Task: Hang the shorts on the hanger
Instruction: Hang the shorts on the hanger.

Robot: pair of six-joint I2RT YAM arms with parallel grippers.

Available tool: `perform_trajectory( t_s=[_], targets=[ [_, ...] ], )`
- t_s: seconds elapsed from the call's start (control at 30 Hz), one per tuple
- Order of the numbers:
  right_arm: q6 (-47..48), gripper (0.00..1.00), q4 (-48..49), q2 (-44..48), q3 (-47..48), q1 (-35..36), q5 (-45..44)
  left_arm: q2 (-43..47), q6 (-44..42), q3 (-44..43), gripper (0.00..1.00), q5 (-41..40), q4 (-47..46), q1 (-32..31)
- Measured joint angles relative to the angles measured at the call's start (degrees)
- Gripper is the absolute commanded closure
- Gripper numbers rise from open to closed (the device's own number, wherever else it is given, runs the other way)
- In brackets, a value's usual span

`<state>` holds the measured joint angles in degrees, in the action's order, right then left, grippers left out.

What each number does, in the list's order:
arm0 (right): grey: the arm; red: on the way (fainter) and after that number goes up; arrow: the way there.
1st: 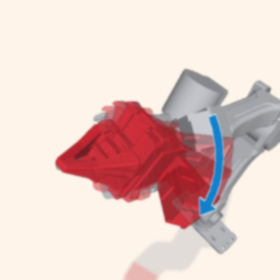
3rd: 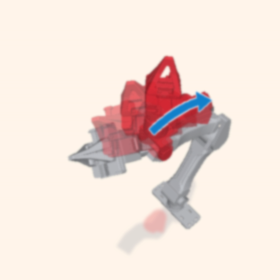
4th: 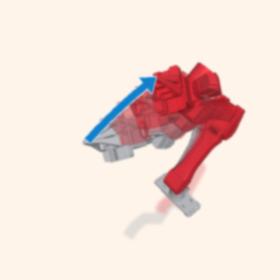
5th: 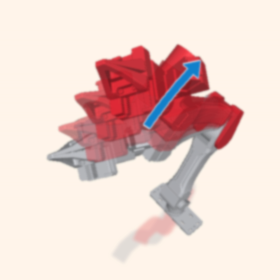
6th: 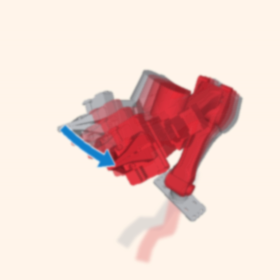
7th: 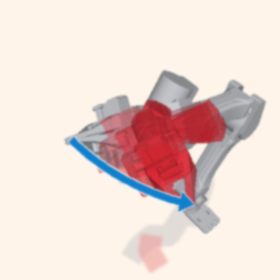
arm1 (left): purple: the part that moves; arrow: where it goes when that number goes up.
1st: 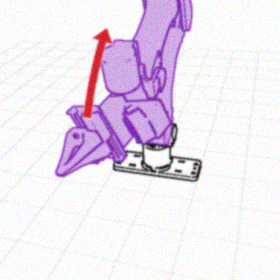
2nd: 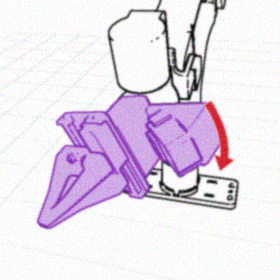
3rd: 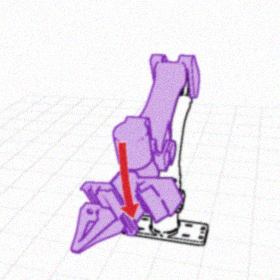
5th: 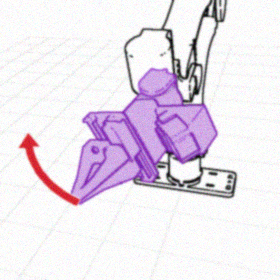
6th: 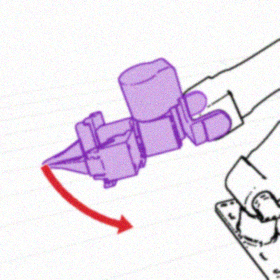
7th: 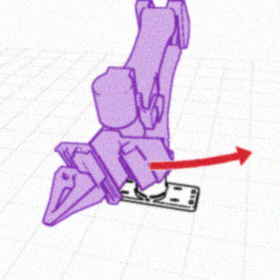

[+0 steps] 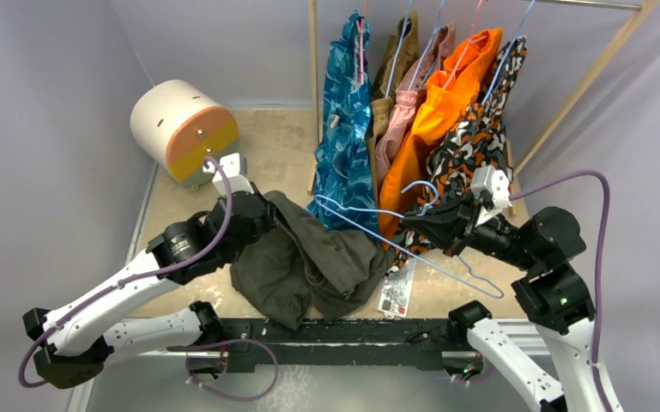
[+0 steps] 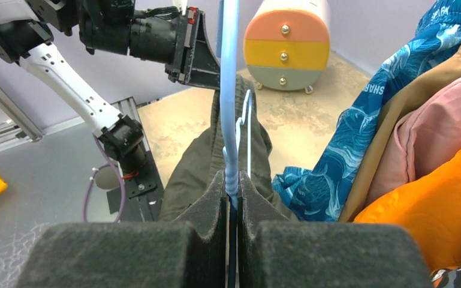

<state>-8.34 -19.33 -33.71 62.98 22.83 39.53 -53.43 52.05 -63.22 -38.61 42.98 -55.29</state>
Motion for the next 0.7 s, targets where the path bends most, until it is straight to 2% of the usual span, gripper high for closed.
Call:
perform_trajectory(
  t_s=[0.13, 0.3, 0.53, 0.7],
  targets=[
    [-0.22, 1.0, 0.0, 0.5, -1.14, 0.0, 0.28, 1.03, 1.49, 1.36, 1.0, 0.57, 3.06, 0.02],
    [-0.55, 1.0, -1.11, -0.04, -1.62, 0.0, 1.86, -2.08, 1.81, 0.46, 1.0, 0.46, 6.14, 0.02],
    [-0.66, 1.0, -1.86, -3.67, -1.64, 0.0, 5.14, -8.94, -1.84, -10.73, 1.0, -4.72, 8.92, 0.35],
    [-0.57, 1.0, -3.1, -4.66, -1.64, 0.0, 1.79, -15.15, -5.16, -13.79, 1.0, -2.99, 7.45, 6.75]
  ],
)
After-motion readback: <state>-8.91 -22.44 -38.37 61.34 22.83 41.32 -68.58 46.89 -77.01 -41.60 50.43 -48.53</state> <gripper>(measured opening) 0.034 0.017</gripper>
